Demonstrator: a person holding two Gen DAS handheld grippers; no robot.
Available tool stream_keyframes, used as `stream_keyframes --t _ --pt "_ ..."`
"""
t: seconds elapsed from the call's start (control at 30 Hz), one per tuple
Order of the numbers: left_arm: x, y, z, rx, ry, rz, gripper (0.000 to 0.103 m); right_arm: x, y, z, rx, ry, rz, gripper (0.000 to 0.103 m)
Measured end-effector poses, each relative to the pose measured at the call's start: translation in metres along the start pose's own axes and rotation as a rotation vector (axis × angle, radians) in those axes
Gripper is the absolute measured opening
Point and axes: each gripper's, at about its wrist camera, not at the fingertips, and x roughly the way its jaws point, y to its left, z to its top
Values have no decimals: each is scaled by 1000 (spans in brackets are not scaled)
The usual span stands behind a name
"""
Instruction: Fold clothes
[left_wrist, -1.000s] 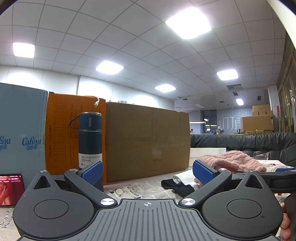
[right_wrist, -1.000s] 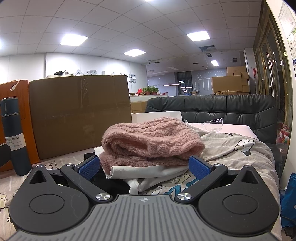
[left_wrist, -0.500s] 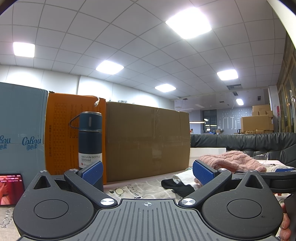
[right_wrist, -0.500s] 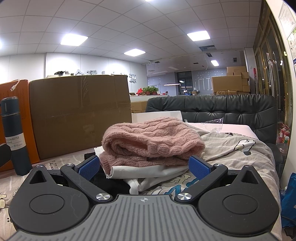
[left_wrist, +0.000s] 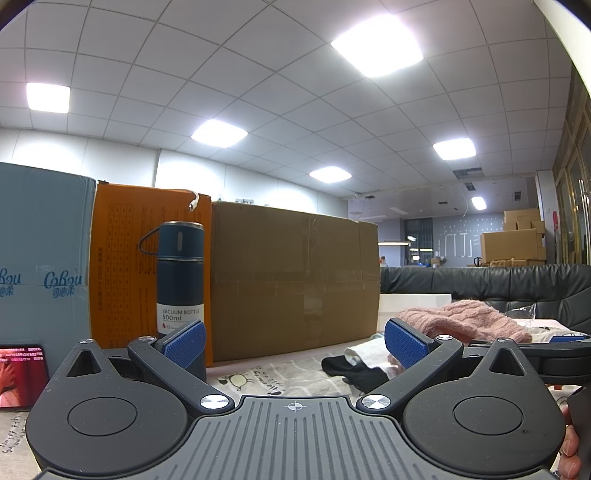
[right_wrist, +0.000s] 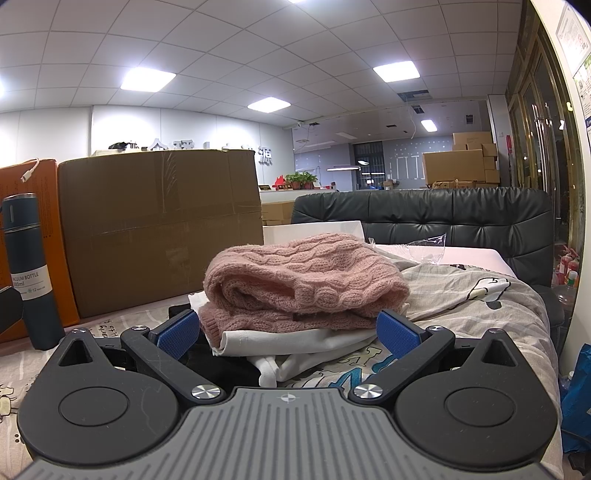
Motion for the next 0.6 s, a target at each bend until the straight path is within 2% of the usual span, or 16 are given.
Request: stream_keyframes --t 0.6 --pt "1 1 0 -3 2 -1 103 0 -1 0 2 -1 -1 103"
